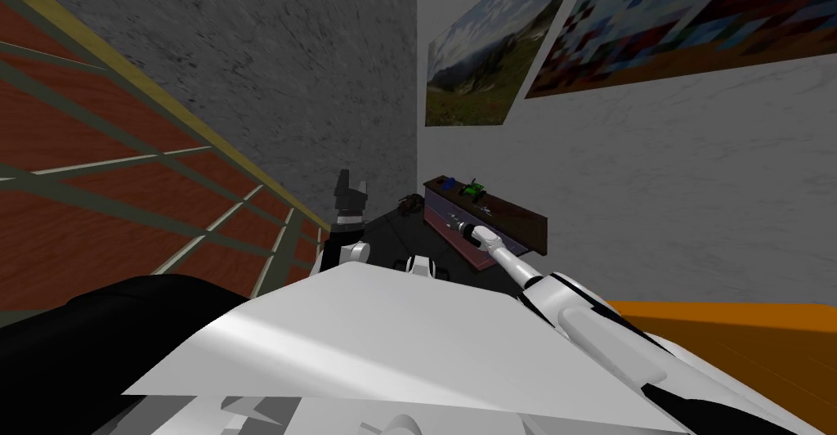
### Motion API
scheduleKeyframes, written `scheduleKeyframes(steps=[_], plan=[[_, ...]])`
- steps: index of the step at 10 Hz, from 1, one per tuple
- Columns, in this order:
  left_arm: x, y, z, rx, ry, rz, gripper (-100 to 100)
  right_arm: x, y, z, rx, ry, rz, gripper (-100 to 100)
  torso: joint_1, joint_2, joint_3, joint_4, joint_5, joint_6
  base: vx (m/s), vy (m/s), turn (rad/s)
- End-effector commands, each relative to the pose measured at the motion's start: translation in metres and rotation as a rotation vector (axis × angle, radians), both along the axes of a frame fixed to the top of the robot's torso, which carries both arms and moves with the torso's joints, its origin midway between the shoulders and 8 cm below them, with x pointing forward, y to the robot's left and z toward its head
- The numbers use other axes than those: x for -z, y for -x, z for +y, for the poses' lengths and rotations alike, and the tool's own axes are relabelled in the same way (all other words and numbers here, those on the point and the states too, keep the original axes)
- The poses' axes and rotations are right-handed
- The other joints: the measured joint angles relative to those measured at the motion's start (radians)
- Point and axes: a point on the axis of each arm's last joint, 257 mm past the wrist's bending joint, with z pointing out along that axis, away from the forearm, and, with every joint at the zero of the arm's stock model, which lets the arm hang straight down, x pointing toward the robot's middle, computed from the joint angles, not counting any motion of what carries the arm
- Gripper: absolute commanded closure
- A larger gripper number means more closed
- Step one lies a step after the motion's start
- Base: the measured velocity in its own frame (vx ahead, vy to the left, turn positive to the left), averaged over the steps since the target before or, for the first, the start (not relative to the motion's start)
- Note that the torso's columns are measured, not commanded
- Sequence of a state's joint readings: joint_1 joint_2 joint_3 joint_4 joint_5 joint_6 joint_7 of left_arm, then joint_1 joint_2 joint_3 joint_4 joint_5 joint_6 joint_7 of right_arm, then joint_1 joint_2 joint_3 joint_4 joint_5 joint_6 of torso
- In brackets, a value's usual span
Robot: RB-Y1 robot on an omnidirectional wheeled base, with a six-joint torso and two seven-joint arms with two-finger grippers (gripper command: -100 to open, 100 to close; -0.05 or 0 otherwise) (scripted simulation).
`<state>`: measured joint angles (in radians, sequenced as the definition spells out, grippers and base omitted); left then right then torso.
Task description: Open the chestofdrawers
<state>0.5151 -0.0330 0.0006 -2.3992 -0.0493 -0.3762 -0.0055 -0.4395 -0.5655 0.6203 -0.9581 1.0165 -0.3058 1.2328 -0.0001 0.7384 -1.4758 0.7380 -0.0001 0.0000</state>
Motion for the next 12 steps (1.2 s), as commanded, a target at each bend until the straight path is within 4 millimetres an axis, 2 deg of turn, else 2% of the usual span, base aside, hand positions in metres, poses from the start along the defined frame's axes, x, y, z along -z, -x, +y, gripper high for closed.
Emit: scheduleKeyframes(steps=[1,3,4,5,7,8,9,10,11,12], plan=[[0.0,0.0,0.0,0.0,0.0,0.0,0,-0.001,-0.014,-0.048,0.007,0.136,-0.033,-100,0.0,0.001,0.0,0.0,0.0,0.0,0.034,-0.024,0.018],[0.0,0.0,0.0,0.0,0.0,0.0,0,-0.001,-0.014,-0.048,0.007,0.136,-0.033,-100,0.0,0.0,0.0,0.0,0.0,0.0,0.02,-0.01,0.002],[0.0,0.0,0.0,0.0,0.0,0.0,0,-0.003,-0.019,-0.065,0.013,0.186,-0.045,-100,0.001,0.001,0.0,0.0,0.0,0.0,0.012,-0.003,0.009],[0.0,0.0,0.0,0.0,0.0,0.0,0,-0.003,-0.019,-0.065,0.013,0.186,-0.045,-100,0.001,0.0,0.0,0.0,0.001,0.0,0.015,-0.005,0.006],[0.0,0.0,0.0,0.0,0.0,0.0,0,-0.01,-0.029,-0.101,0.026,0.289,-0.071,-100,0.0,-0.001,0.0,0.0,0.0,0.0,0.026,-0.009,0.012],[0.0,0.0,0.0,0.0,0.0,0.0,0,-0.009,-0.028,-0.09,0.023,0.253,-0.061,-100,0.0,-0.001,-0.001,0.0,0.0,0.0,0.018,-0.007,0.003],[0.0,0.0,0.0,0.0,0.0,0.0,0,0.001,-0.024,-0.084,0.03,0.262,-0.063,-100,0.0,0.0,0.0,0.0,0.0,0.0,0.104,-0.015,0.047],[0.0,0.0,0.0,0.0,0.0,0.0,0,-0.003,-0.025,-0.086,0.023,0.259,-0.061,-100,0.0,-0.004,-0.002,-0.001,0.0,0.0,0.067,-0.01,0.018],[0.0,0.0,0.0,0.0,0.0,0.0,0,-0.003,-0.025,-0.086,0.026,0.26,-0.062,100,0.0,-0.001,-0.001,-0.001,0.0,0.0,0.01,-0.001,-0.002],[0.0,0.0,0.0,0.0,0.0,0.0,0,-0.005,-0.027,-0.086,0.023,0.26,-0.065,100,0.0,0.002,0.001,0.001,0.0,0.0,-0.051,0.072,-0.003]])
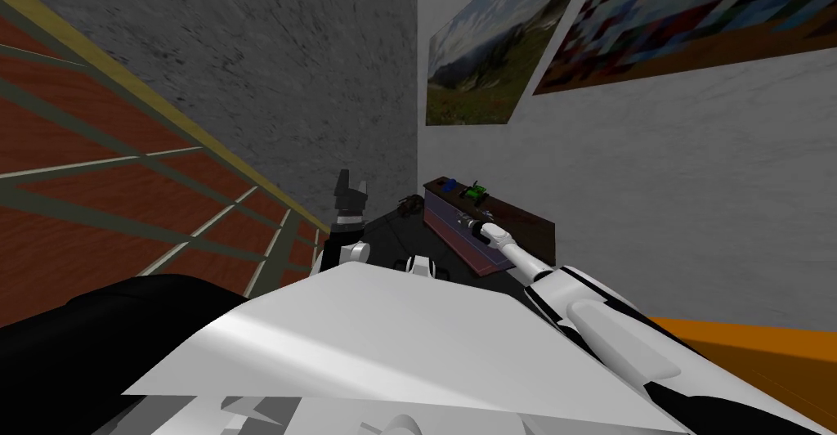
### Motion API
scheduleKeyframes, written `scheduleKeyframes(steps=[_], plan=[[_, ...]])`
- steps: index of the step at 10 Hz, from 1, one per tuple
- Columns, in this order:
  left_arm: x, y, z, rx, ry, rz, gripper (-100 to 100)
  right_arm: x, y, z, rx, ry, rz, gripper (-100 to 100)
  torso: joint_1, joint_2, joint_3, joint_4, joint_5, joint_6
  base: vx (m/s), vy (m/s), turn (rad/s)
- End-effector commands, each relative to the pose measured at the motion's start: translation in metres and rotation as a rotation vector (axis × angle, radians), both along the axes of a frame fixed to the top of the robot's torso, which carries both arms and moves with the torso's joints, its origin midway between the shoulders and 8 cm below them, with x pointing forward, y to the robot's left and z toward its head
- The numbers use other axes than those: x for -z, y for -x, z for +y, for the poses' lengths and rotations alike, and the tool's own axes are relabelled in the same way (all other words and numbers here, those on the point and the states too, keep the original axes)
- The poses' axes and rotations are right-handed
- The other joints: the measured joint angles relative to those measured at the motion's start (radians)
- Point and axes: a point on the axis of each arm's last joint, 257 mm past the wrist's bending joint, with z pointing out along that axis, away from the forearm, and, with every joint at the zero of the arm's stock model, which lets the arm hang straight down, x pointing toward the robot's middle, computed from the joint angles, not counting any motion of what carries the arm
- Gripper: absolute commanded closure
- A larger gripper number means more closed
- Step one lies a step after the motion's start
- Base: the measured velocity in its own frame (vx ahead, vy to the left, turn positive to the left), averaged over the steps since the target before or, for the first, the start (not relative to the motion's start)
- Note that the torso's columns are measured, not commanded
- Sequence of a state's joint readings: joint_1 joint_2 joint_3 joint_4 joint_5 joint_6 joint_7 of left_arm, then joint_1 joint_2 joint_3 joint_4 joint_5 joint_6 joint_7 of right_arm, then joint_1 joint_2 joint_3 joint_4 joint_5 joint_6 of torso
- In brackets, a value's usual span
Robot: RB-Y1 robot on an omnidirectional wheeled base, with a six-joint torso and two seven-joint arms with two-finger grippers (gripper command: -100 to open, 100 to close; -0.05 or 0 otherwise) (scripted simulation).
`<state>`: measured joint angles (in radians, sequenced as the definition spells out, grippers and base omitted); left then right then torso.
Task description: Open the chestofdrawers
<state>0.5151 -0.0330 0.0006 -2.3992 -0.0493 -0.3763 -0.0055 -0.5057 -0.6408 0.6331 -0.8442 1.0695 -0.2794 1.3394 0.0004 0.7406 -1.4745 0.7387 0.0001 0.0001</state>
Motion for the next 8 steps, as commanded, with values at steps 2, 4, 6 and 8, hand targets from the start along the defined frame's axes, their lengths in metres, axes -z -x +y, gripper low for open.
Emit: scheduleKeyframes(steps=[2,4,6,8], plan=[[0.0,0.0,0.0,0.0,0.0,0.0,0,-0.005,-0.003,0.0,-0.006,0.0,-0.004,100,0.002,-0.001,-0.001,-0.004,-0.001,0.001,-0.155,0.138,-0.028],[0.0,0.0,0.0,0.0,0.0,0.0,0,-0.008,-0.005,0.001,-0.01,0.0,-0.007,100,-0.001,0.0,0.0,0.0,0.0,0.0,-0.193,0.13,-0.021],[0.0,0.0,0.0,0.0,0.0,0.0,0,-0.014,-0.007,-0.015,-0.009,0.021,-0.006,-100,-0.004,-0.008,-0.004,-0.002,-0.001,0.0,-0.02,0.018,-0.007],[0.0,0.0,0.0,0.0,0.0,0.0,0,-0.02,-0.009,-0.027,-0.007,0.038,-0.006,-100,-0.007,-0.014,-0.008,-0.004,-0.002,0.0,0.137,-0.079,-0.003]])
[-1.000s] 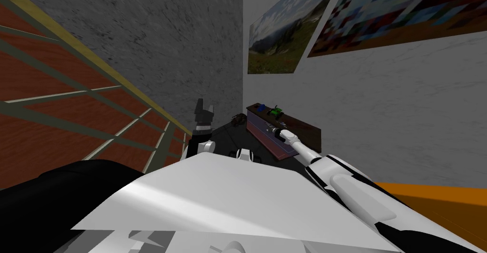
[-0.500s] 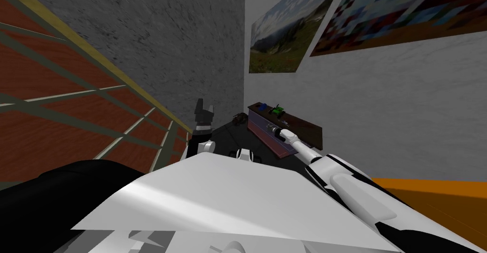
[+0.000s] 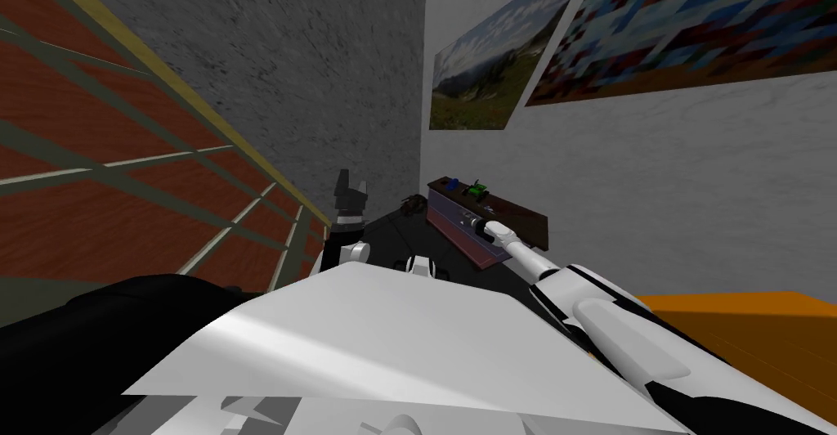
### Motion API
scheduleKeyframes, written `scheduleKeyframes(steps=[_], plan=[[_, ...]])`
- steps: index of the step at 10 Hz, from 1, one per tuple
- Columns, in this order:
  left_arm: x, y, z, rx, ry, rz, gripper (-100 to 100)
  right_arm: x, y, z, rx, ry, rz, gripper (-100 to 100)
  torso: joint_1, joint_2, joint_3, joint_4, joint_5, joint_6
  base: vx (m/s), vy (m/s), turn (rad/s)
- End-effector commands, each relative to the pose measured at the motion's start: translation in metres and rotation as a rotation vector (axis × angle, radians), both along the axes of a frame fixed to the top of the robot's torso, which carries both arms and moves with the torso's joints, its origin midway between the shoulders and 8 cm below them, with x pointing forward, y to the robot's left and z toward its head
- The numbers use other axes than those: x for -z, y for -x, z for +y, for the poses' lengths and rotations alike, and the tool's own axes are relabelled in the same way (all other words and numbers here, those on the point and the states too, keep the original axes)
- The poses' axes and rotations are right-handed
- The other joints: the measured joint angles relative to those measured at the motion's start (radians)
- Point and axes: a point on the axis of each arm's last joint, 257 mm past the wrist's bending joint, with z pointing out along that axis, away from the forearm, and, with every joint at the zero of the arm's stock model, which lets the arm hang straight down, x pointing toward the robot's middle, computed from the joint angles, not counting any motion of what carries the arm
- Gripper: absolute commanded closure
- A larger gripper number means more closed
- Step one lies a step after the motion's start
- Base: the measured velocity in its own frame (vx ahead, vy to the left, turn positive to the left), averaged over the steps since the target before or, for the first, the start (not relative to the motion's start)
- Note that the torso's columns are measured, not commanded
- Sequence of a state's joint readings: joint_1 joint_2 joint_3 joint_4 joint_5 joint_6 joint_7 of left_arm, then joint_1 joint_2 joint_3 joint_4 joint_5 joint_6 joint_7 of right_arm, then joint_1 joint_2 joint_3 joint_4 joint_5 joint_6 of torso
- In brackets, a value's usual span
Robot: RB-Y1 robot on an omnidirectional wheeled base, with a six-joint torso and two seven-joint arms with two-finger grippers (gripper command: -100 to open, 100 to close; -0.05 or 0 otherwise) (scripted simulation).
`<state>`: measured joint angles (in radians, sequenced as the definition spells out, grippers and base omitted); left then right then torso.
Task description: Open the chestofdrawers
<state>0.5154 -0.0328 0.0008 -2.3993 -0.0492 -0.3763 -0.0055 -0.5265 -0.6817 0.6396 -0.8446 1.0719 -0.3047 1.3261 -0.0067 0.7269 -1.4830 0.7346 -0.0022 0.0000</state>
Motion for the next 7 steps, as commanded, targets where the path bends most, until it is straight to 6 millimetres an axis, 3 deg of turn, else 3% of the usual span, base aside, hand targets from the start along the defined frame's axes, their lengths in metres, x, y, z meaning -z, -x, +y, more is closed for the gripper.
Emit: scheduleKeyframes(steps=[1,3,4,5,7], plan=[[0.0,0.0,0.0,0.0,0.0,0.0,0,-0.011,-0.004,-0.021,0.002,0.029,0.001,-100,0.003,0.004,0.002,0.001,0.001,0.0,0.152,-0.094,-0.004],[0.0,0.0,0.0,0.0,0.0,0.0,0,0.002,-0.001,-0.006,0.009,0.02,0.0,-100,0.01,0.016,0.01,0.004,0.003,0.0,0.086,-0.043,0.027],[0.0,0.0,0.0,0.0,0.0,0.0,0,-0.001,-0.001,-0.008,0.003,0.02,0.002,-100,0.01,0.015,0.01,0.005,0.003,0.0,0.062,-0.023,0.019],[0.0,0.0,0.0,0.0,0.0,0.0,0,-0.001,-0.001,-0.007,0.005,0.02,0.001,100,0.009,0.015,0.009,0.004,0.003,0.0,0.011,-0.004,-0.002],[0.0,0.0,0.0,0.0,0.0,0.0,0,-0.003,-0.002,-0.007,0.002,0.019,0.0,100,0.012,0.017,0.01,0.004,0.003,0.0,-0.093,0.099,-0.021]])
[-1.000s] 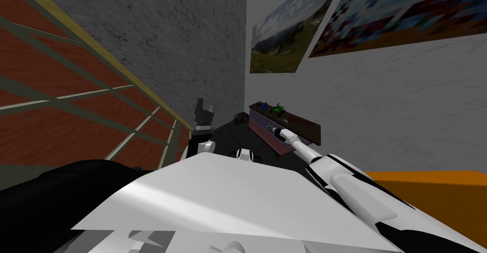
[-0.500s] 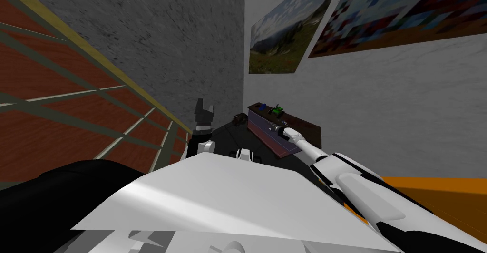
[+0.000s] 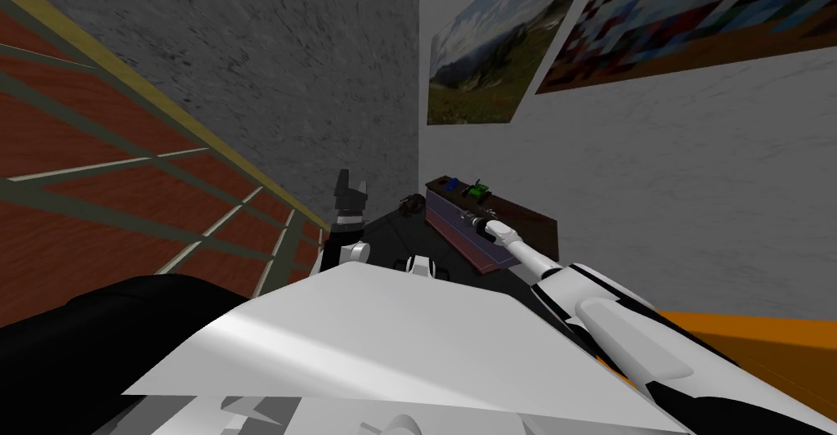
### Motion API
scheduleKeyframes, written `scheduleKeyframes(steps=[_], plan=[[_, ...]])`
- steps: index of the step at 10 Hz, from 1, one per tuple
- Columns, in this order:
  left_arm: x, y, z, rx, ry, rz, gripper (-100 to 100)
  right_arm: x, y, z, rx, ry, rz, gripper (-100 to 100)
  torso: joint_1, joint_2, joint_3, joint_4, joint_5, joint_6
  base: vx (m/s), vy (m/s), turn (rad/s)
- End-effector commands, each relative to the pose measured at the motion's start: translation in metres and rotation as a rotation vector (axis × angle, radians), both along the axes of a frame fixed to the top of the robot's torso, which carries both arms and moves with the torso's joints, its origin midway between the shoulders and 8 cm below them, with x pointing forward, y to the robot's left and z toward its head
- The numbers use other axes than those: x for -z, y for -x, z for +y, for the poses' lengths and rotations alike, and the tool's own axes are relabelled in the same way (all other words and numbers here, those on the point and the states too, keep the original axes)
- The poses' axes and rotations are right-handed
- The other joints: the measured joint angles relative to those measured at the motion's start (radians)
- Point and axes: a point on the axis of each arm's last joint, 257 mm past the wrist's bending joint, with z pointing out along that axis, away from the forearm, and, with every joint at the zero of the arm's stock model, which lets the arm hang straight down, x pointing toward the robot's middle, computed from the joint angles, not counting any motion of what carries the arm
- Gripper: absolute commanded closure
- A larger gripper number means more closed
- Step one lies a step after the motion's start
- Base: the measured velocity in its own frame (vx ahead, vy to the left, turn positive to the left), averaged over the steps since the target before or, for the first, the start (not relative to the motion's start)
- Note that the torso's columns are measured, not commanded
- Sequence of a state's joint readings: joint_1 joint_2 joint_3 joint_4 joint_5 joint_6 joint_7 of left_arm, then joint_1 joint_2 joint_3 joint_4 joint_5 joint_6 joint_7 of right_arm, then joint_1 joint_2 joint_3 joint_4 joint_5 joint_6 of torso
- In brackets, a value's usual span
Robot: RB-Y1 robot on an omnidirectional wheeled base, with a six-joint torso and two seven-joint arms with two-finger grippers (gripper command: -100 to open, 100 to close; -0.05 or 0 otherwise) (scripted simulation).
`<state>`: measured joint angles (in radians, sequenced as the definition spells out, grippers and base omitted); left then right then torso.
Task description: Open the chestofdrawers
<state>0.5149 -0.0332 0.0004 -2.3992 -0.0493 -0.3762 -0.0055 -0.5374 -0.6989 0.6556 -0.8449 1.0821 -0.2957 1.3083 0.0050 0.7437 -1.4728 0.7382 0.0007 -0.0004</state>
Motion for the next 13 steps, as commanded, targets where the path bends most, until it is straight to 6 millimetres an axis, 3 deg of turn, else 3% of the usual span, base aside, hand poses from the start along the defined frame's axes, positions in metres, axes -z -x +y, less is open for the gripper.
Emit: scheduleKeyframes(steps=[1,7,8,9,13], plan=[[0.0,0.0,0.0,0.0,0.0,0.0,0,0.0,0.001,0.002,-0.006,-0.002,0.004,100,0.001,0.0,0.0,0.0,0.0,0.0,-0.146,0.112,-0.009],[0.0,0.0,0.0,0.0,0.0,0.0,0,0.002,0.002,0.006,-0.016,-0.004,0.009,100,-0.002,-0.002,-0.001,0.001,0.0,0.001,-0.132,0.123,-0.015],[0.0,0.0,0.0,0.0,0.0,0.0,0,-0.015,-0.005,-0.006,-0.017,-0.004,0.007,-100,-0.002,-0.001,-0.001,0.001,0.0,0.001,-0.094,0.116,-0.014],[0.0,0.0,0.0,0.0,0.0,0.0,0,-0.015,-0.005,-0.006,-0.017,-0.004,0.007,-100,-0.005,-0.006,-0.003,0.0,0.0,0.001,-0.017,0.047,-0.004],[0.0,0.0,0.0,0.0,0.0,0.0,0,-0.053,-0.019,-0.033,-0.019,-0.007,0.007,-100,-0.004,-0.005,-0.003,0.001,0.0,0.001,-0.013,0.047,-0.005]])
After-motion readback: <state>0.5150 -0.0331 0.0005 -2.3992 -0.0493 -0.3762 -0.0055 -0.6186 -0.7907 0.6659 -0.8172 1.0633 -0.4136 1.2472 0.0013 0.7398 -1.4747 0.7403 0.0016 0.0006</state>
